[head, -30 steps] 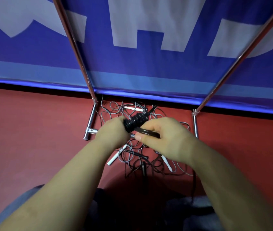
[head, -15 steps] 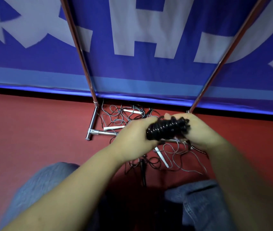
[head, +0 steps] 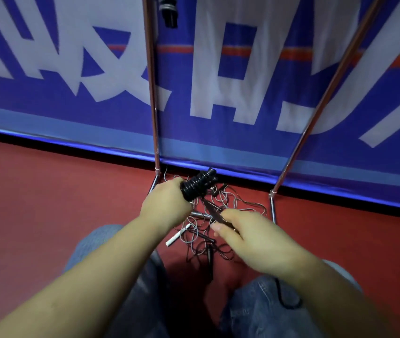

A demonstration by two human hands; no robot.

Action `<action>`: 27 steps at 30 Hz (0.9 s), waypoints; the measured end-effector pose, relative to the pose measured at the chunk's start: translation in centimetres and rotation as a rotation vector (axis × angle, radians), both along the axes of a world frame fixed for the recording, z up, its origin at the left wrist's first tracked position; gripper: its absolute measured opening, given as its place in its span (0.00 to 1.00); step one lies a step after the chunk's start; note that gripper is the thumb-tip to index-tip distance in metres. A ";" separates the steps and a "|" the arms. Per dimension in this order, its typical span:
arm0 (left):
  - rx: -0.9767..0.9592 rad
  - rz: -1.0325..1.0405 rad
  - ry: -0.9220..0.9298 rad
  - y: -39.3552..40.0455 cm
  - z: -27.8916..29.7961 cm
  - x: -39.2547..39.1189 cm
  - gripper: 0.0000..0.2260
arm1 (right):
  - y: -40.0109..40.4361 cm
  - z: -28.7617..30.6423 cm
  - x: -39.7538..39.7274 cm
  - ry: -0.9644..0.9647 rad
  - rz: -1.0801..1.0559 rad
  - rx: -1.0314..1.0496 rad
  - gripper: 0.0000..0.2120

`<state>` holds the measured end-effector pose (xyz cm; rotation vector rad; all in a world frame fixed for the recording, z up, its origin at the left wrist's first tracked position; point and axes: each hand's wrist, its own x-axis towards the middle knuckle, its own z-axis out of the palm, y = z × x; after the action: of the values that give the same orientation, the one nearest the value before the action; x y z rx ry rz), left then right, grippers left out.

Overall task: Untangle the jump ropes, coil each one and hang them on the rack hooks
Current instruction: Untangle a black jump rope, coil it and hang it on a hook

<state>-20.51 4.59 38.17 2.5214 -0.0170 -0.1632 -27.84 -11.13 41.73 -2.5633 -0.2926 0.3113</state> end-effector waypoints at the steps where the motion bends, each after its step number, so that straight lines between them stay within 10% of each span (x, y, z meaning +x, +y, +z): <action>1: 0.049 -0.024 0.000 0.4 0.7 -0.5 0.10 | 0.1 1.4 -0.5 -0.039 0.020 -0.028 0.15; 10: -0.047 -0.635 0.013 1.6 6.1 -7.7 0.10 | -0.7 9.0 -0.5 -0.126 0.054 0.219 0.20; 18: -0.622 -0.438 0.109 2.8 7.2 -9.2 0.14 | -0.2 5.2 -2.3 0.206 -0.200 0.820 0.17; 27: -0.690 -0.006 0.216 2.6 6.7 -8.1 0.12 | 1.2 4.7 -5.3 -0.125 -0.051 0.159 0.16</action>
<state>-28.59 7.22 44.91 1.8069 0.0055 -0.3630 -33.17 -9.95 46.40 -2.4327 -0.2851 0.1036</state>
